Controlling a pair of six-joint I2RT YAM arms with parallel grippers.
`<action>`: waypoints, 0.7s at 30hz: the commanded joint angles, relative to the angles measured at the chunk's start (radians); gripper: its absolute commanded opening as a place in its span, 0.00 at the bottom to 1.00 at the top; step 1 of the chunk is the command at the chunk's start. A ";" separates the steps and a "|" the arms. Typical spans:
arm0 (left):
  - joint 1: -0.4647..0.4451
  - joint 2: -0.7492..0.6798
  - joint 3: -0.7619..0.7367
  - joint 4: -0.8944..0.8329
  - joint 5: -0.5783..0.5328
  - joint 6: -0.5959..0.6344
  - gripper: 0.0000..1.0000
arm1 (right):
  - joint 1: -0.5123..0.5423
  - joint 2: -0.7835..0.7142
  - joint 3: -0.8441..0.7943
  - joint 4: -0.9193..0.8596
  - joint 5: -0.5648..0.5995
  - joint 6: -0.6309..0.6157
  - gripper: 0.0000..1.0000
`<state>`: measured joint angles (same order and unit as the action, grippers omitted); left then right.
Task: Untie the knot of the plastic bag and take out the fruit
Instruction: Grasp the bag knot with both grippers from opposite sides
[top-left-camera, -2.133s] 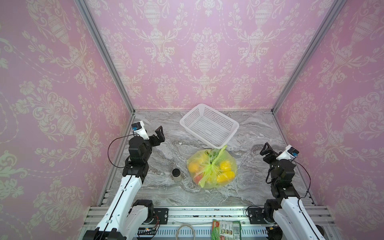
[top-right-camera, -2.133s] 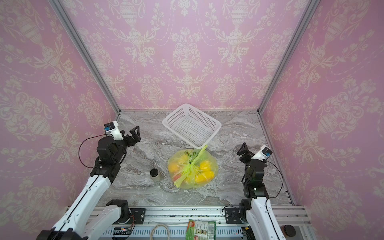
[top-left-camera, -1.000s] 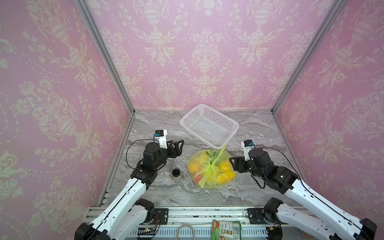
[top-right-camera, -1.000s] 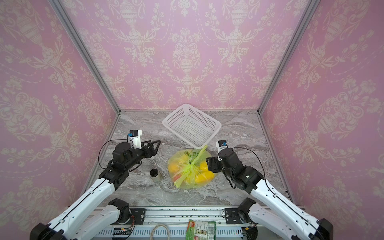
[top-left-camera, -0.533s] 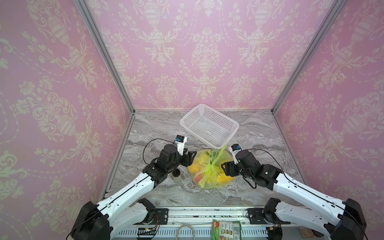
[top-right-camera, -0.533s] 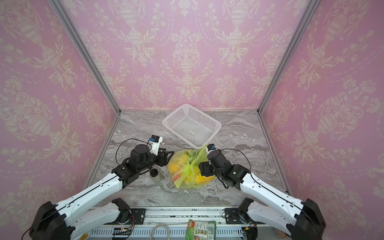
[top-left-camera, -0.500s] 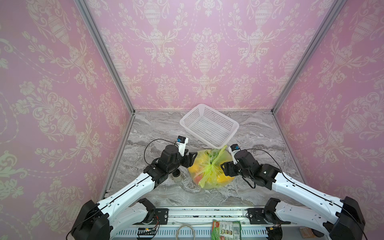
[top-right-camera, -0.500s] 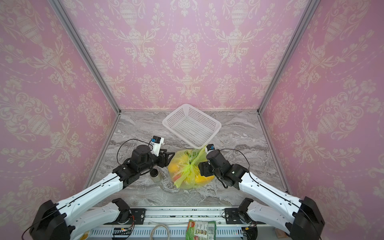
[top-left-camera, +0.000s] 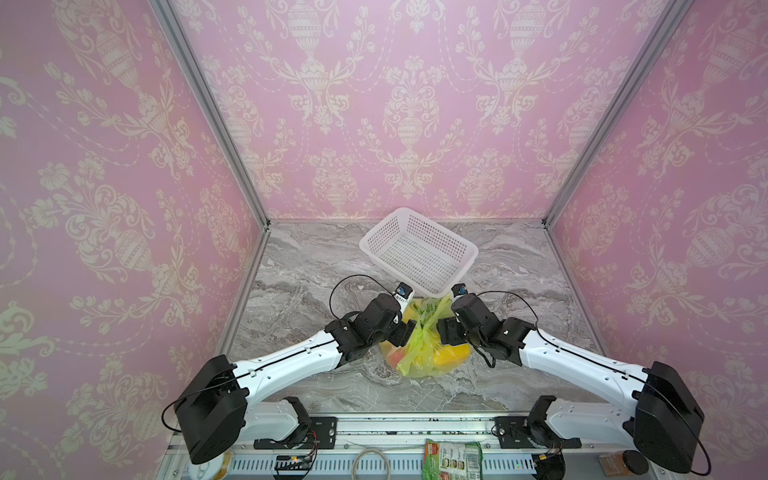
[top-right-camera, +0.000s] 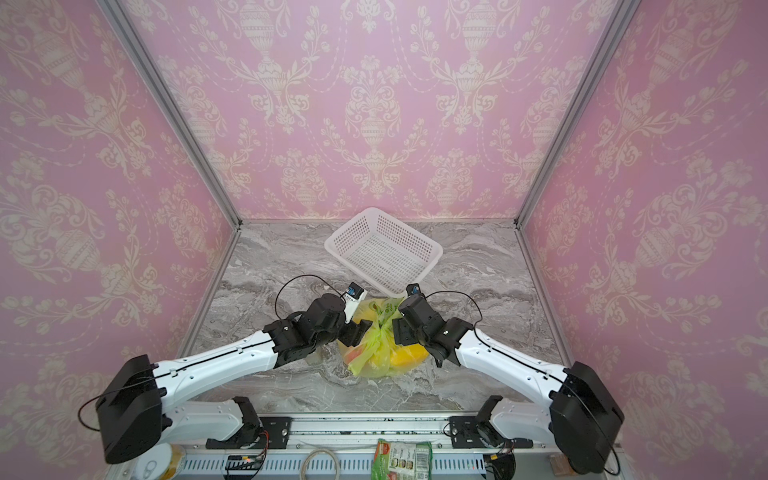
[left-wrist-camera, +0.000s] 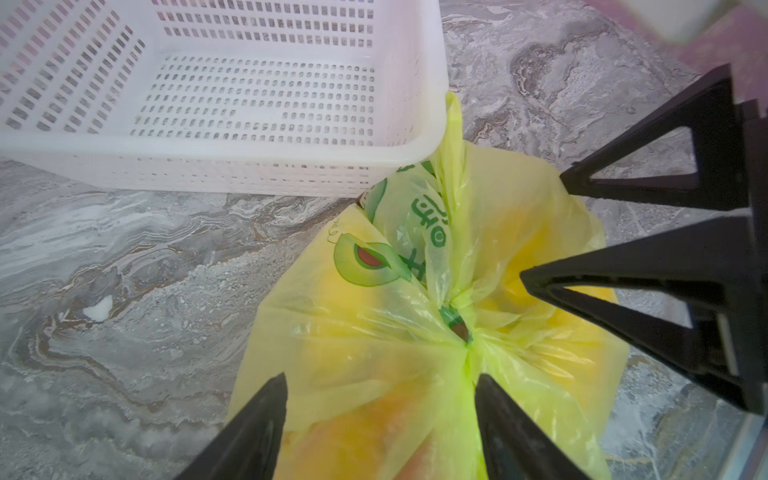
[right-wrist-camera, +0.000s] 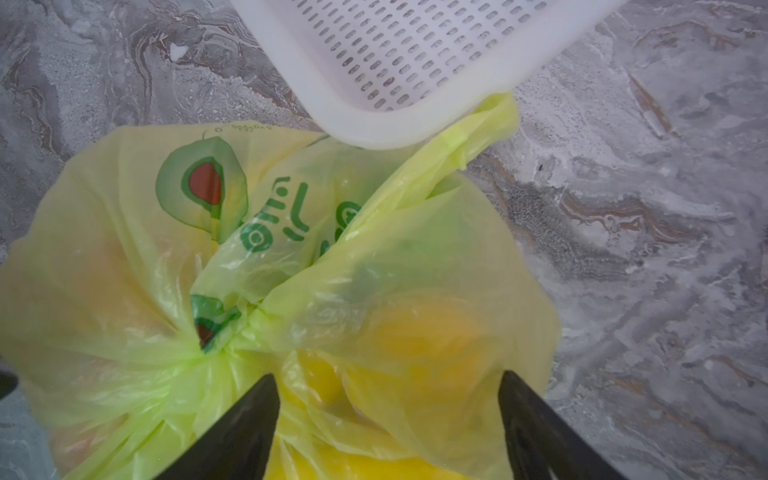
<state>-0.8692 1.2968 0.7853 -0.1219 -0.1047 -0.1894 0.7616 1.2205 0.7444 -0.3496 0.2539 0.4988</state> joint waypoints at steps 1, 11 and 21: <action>-0.008 0.052 0.046 -0.079 -0.066 0.035 0.75 | 0.006 -0.002 0.033 -0.030 0.096 0.000 0.90; -0.031 0.190 0.135 -0.153 -0.094 0.050 0.44 | 0.007 0.053 0.032 0.036 0.015 -0.016 0.84; -0.033 0.168 0.128 -0.147 -0.143 0.048 0.00 | 0.007 0.076 0.030 0.002 0.124 0.011 0.10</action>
<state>-0.8944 1.4879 0.9028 -0.2447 -0.1993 -0.1444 0.7616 1.3006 0.7563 -0.3248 0.3141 0.4957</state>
